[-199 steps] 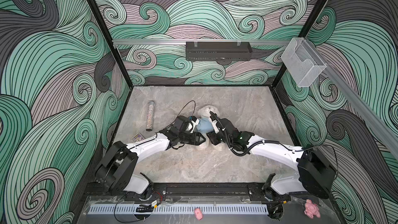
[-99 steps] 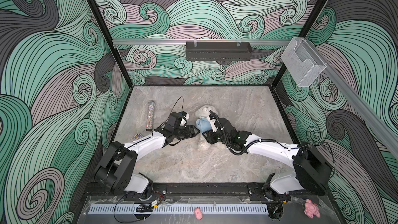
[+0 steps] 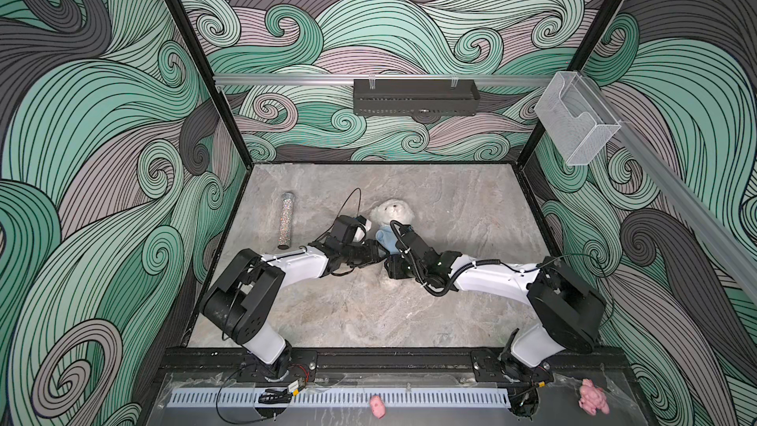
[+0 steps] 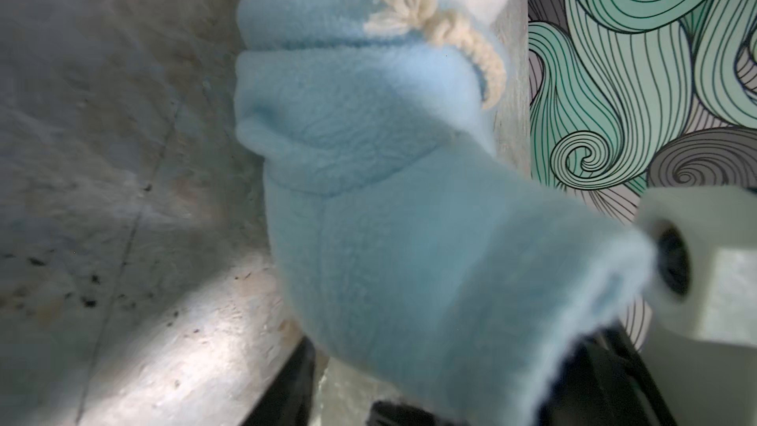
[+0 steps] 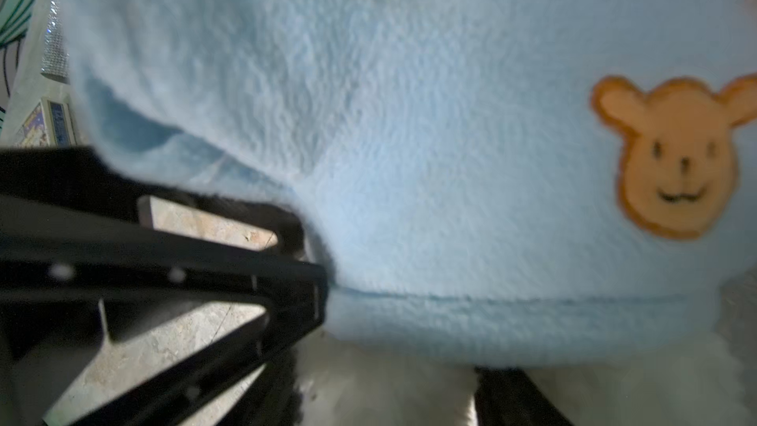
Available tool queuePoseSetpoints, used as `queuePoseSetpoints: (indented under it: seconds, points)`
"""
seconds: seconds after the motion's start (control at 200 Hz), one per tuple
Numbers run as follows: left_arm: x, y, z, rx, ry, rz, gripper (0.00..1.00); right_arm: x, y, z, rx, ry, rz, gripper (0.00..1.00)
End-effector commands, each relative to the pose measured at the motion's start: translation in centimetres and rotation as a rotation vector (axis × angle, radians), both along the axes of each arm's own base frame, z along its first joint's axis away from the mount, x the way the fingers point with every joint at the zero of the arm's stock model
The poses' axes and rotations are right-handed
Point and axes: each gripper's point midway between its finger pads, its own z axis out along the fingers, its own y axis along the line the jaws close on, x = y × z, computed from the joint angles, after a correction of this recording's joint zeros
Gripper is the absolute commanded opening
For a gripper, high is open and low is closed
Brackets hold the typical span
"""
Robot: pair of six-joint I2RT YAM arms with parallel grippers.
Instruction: Dress the teddy bear
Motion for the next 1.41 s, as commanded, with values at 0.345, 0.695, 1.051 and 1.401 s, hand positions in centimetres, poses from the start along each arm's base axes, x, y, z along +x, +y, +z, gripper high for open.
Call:
queuePoseSetpoints:
  seconds: [0.345, 0.695, 1.051, 1.401]
  points:
    - [1.6, -2.1, 0.5, -0.033, -0.023, -0.026, 0.0, 0.9, -1.2, 0.0, 0.125, -0.011, -0.122, 0.03]
    - [1.6, 2.3, 0.3, -0.004, -0.01, 0.066, 0.0, 1.2, -6.9, 0.8, 0.182, -0.038, -0.398, 0.0]
    - [0.8, 4.3, -1.9, 0.042, 0.059, 0.113, 0.0, 1.3, -9.3, 2.6, 0.295, -0.114, -0.53, 0.0]
    - [-2.4, -1.2, -2.1, -0.066, 0.056, -0.045, 0.0, 3.1, -5.5, 3.9, 0.475, -0.133, -0.475, 0.0]
